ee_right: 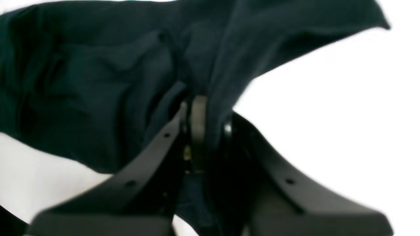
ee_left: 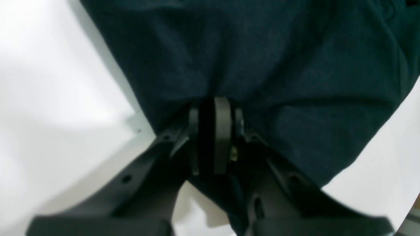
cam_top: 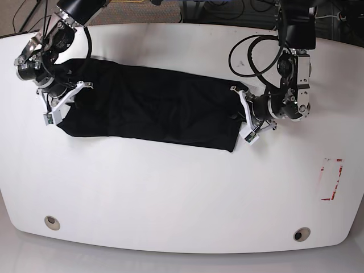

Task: Layout the t-shirt on the table in an organized manner, then fold the t-shirt properly
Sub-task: 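Grasp both ends of the black strip with both grippers, then lift the strip end with the right gripper and fold it toward the left gripper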

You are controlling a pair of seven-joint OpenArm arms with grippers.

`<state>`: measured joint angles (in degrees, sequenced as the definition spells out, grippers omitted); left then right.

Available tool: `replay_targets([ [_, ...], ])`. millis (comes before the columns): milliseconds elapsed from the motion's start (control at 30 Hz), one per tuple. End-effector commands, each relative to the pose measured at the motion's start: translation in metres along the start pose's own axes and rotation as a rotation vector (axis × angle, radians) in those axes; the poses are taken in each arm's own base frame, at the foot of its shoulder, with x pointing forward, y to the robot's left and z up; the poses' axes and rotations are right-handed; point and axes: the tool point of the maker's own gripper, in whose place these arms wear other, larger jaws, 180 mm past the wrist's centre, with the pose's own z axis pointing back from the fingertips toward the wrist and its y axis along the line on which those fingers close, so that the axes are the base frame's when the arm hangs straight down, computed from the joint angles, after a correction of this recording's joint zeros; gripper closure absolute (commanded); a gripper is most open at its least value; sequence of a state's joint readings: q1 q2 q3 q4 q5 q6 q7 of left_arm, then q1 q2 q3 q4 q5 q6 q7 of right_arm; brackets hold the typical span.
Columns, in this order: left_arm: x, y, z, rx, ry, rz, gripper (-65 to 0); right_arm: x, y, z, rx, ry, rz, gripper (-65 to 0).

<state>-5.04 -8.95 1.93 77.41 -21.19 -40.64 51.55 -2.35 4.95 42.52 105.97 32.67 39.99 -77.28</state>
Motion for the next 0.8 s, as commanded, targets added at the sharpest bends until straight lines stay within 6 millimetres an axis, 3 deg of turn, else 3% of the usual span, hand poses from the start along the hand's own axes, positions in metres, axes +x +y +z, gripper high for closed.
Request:
replay_targets([
  [0,-0.040,0.000,-0.005,0.033,0.211,-0.049,-4.7,0.024,0.012,0.007,0.010,-0.071,0.054,-4.3],
  [133,-0.040,-0.009,-0.011,0.011,0.226,-0.082,-4.7,0.027,0.028,0.007,0.027,-0.045,0.106,-4.3],
  [600,-0.030,-0.030,-0.023,-0.033,0.203,-0.091,-4.9,0.074,0.123,-0.007,0.314,-0.207,0.145,-4.3],
  [767,-0.023,-0.041,-0.028,-0.054,0.186,-0.085,-4.9,0.075,0.156,-0.012,0.393,-0.213,0.144,-4.3],
])
